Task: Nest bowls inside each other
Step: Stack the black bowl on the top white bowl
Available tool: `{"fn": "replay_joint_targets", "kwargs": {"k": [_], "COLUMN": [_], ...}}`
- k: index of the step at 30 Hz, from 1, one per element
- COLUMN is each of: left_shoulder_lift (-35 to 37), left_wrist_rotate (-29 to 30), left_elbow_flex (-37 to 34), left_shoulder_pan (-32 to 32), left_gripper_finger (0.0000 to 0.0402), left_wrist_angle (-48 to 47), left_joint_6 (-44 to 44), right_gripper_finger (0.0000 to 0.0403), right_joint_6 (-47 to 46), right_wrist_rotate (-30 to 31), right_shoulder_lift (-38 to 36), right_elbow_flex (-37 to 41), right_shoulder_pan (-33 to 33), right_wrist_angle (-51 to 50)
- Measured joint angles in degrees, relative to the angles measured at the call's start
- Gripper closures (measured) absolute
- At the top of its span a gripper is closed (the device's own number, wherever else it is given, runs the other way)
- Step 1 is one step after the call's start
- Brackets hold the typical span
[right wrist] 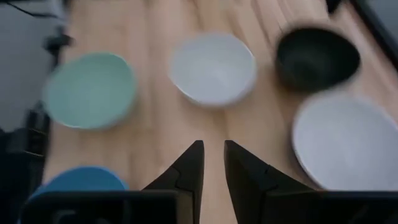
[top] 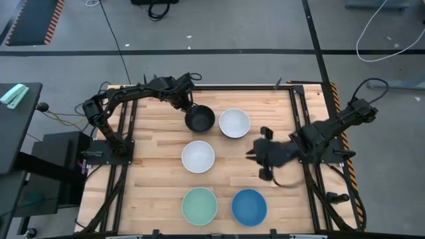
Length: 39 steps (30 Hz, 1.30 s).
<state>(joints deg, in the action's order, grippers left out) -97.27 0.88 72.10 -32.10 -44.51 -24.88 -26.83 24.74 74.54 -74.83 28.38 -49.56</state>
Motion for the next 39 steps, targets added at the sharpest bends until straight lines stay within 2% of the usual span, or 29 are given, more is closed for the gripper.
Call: {"fn": "replay_joint_targets", "kwargs": {"k": [7,16,24,31,35,39], "left_shoulder_lift": [-2.53,-4.09,-7.16,-9.89,-9.54,-9.44], "left_wrist_rotate": [-0.40,-1.16,-2.62,-4.34,-5.19,-5.19], "left_elbow_flex": [-0.04,-0.04,-0.07,-0.04,0.85,3.70], "left_shoulder_pan": [0.15,-0.65,-0.85,-1.12,-1.19,-0.56], "left_gripper_finger": [0.0299,0.0300,0.0299,0.0304,0.0327,0.0374], "left_wrist_angle": [-0.33,1.45,1.49,2.78,3.57,3.69], "left_joint_6": [0.05,0.03,0.02,0.04,0.06,0.99], "right_gripper_finger": [0.0336,0.0336,0.0336,0.0336,0.0336,0.0336], "right_joint_6": [2.96,-5.21,-11.25,-13.40,-13.51,-13.51], "right_wrist_rotate": [7.37,12.73,15.07,15.08,15.09,15.09], "right_shoulder_lift": [-0.02,-0.02,-0.02,-0.02,-0.02,-0.02], "right_elbow_flex": [1.60,6.78,14.72,17.35,17.40,17.40], "right_shoulder_pan": [10.75,17.81,19.16,19.16,19.16,19.16], "right_wrist_angle": [8.19,9.18,12.64,14.20,14.21,14.23]}}
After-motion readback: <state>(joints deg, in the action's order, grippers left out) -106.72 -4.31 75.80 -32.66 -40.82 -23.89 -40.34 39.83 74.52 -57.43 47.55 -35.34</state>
